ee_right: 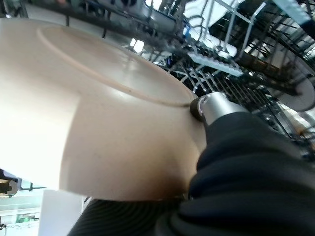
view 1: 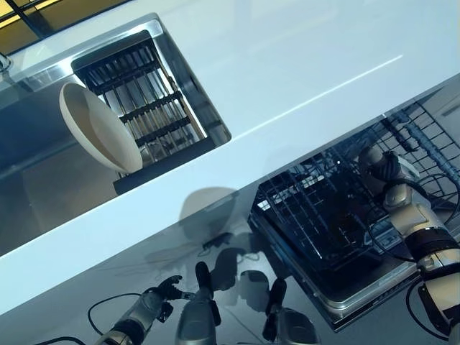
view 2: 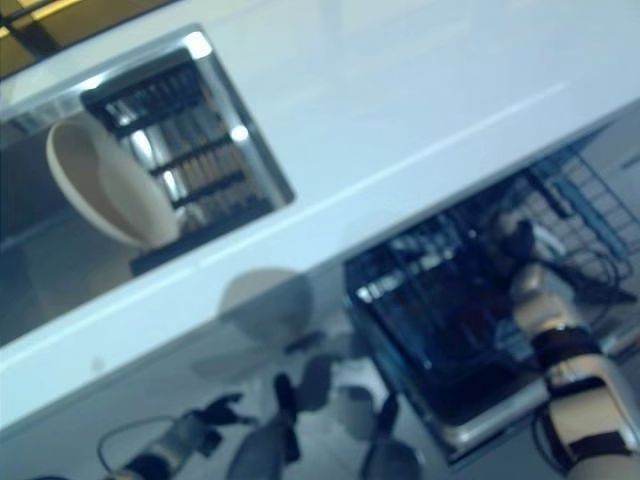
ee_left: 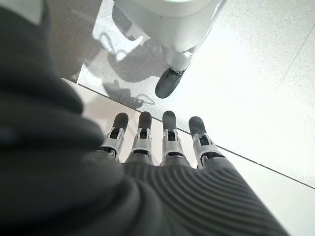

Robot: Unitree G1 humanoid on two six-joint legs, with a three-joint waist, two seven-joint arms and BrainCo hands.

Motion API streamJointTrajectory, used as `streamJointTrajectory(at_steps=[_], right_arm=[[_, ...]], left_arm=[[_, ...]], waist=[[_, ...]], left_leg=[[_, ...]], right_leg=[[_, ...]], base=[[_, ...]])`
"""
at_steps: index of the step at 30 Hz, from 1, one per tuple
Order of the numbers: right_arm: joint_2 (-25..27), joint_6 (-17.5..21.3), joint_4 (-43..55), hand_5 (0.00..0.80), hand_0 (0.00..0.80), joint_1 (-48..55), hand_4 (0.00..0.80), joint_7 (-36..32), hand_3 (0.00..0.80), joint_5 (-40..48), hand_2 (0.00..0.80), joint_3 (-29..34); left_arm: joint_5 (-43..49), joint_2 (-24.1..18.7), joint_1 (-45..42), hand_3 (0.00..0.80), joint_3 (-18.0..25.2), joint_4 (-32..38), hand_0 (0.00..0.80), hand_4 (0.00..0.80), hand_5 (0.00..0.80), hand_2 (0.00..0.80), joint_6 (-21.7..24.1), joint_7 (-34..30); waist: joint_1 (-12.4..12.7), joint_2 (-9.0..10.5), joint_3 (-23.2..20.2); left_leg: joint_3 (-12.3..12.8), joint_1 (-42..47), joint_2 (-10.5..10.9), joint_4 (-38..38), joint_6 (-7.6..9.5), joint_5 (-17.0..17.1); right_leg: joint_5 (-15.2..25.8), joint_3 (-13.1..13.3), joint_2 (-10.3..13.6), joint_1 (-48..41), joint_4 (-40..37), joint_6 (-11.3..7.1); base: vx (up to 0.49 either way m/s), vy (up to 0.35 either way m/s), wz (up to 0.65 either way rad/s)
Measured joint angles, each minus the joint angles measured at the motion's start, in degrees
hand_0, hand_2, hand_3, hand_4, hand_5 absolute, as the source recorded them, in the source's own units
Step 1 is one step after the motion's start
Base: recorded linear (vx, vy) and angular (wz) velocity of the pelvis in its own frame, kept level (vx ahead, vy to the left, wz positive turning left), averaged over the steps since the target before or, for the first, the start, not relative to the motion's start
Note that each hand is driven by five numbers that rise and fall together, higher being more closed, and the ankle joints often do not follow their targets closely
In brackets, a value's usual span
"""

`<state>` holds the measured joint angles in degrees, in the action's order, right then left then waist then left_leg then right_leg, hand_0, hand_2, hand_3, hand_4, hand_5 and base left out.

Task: Take plates into dishwasher

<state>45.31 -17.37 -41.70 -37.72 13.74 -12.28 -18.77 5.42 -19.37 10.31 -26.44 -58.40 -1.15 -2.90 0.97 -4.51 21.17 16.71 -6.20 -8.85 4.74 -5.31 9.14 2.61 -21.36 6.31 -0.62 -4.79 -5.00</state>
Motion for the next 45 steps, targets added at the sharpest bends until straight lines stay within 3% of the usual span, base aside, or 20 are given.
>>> streamJointTrajectory(at_steps=[13,27,45], right_arm=[[-0.09,-0.10,-5.87,0.800,0.800,-6.26,0.800,3.03,0.800,-0.04,0.800,-0.13],[1.85,-0.45,-8.23,0.800,0.800,-11.14,0.800,3.86,0.800,-2.80,0.800,-0.61],[1.62,0.60,-11.30,0.800,0.800,-12.14,0.800,3.81,0.800,-2.84,0.800,-2.48]], left_arm=[[-1.99,-1.39,1.50,0.000,-1.90,3.23,0.000,0.000,0.000,0.000,1.09,0.09],[-5.09,-2.08,2.76,0.000,-2.10,3.91,0.000,0.000,0.000,0.000,2.01,0.83],[-5.08,-2.43,4.53,0.000,-2.04,4.91,0.000,0.000,0.000,0.000,0.31,0.79]], waist=[[1.58,-2.07,1.32],[1.57,-4.49,3.52],[1.44,-3.84,4.01]], left_leg=[[-1.29,-2.84,0.69,0.00,0.89,0.89],[-1.58,-5.58,2.45,0.03,3.10,2.56],[-1.27,-5.59,2.31,0.04,3.27,2.90]], right_leg=[[0.04,-0.54,0.84,2.99,1.72,-0.29],[-2.49,0.40,4.47,10.14,11.70,-1.07],[-3.07,1.17,4.72,11.36,13.97,-0.89]], base=[[-0.022,0.001,0.04],[-0.051,-0.003,0.01],[-0.026,-0.055,-0.01]])
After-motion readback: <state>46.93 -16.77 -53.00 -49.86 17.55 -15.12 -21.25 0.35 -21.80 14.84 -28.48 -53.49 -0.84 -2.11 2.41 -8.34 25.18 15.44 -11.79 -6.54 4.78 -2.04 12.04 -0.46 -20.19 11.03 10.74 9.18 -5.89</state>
